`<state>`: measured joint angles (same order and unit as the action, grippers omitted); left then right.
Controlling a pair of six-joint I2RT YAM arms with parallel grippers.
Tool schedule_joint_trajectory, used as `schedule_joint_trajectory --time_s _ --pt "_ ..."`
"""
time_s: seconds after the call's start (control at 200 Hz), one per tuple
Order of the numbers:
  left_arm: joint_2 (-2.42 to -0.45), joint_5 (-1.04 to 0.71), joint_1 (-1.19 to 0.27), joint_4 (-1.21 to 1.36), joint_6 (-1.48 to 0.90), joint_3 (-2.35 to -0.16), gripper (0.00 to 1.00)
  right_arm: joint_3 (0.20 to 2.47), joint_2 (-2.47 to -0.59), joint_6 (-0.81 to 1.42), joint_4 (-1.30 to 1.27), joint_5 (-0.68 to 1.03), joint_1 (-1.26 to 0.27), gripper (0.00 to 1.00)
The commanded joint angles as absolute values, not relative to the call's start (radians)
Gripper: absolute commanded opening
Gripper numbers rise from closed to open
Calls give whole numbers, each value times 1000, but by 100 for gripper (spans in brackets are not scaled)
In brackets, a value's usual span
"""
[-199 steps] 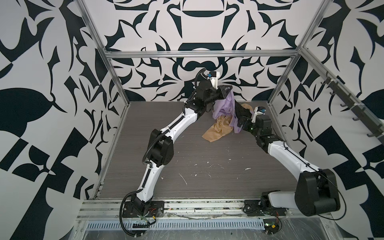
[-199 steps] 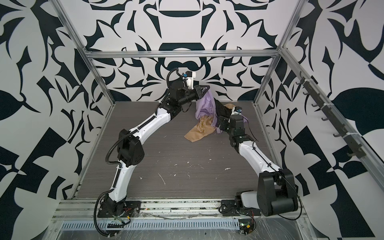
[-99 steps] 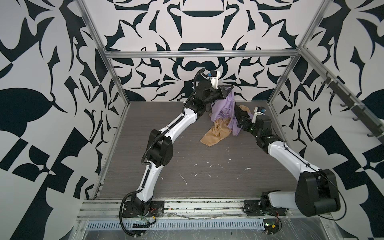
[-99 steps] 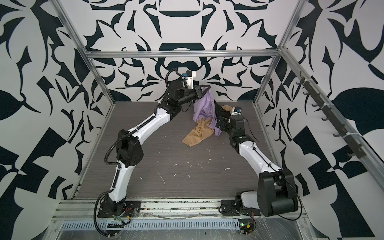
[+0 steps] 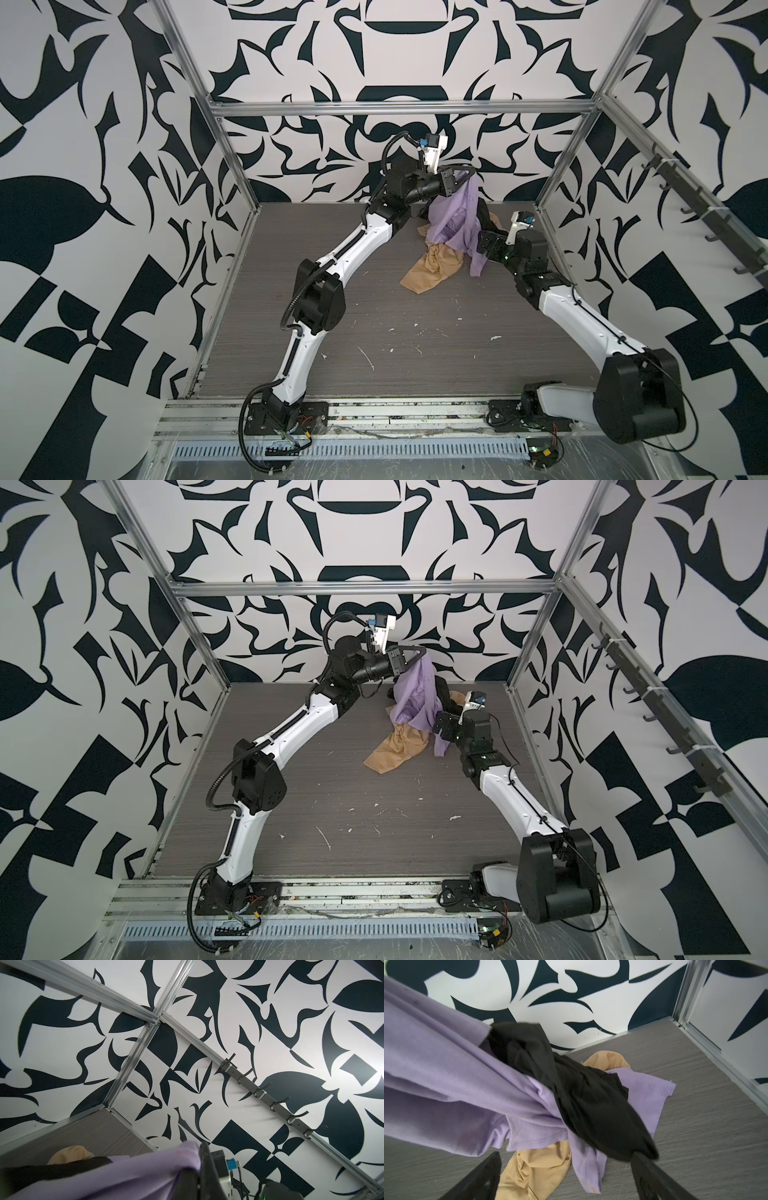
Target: Pick out a specific cloth from the pile
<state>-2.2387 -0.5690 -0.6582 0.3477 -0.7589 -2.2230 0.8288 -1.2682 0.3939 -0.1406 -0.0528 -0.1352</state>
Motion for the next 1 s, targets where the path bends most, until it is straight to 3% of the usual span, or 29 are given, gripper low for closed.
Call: schedule_joint_trajectory --time_s 0.0,0.23,0.605,1.0 --pt "-2225 -634 -653 478 -768 -2281 0 828 -1243 379 -187 -61 -137 100" --pt "-2251 -752 -651 482 -707 -2342 0 829 -1231 365 -218 -31 -137 99" --pt "-2288 -790 -613 408 -683 -2479 0 829 -1140 252 -283 -75 -136 100" --pt "-2287 -675 -609 429 -706 -2522 0 814 -1081 258 -273 -63 -138 100"
